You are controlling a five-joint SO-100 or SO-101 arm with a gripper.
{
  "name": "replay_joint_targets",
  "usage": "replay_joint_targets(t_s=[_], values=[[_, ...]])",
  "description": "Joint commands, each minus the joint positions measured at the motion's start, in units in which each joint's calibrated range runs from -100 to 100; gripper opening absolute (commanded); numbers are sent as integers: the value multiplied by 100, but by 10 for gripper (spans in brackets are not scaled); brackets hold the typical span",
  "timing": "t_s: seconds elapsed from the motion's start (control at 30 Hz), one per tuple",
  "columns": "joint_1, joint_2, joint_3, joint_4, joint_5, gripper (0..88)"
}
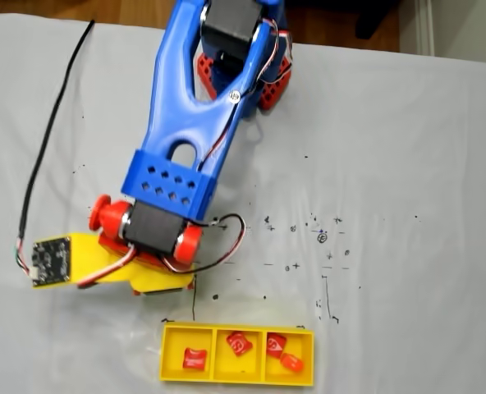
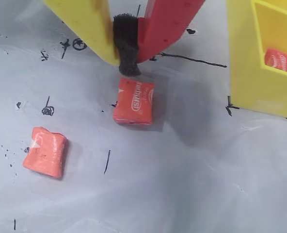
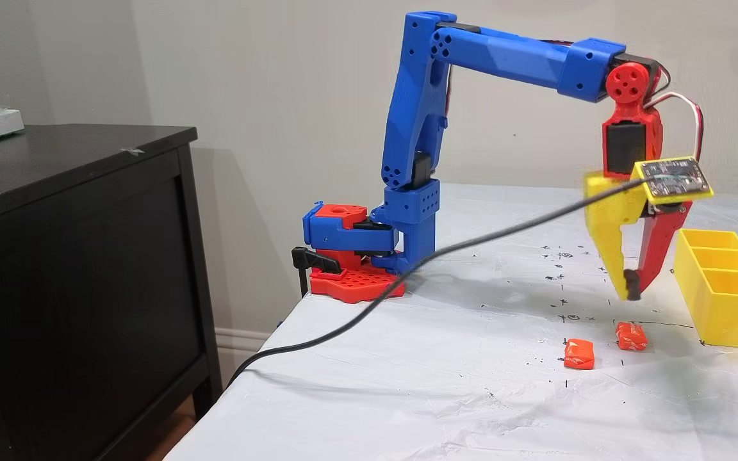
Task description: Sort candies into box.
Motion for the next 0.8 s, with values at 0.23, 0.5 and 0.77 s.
replay_joint_targets(t_s=[0.23,0.5,0.77], values=[[264,78,-627,102,225,148],[264,189,-563,127,454,232],[273,460,-627,119,537,250]])
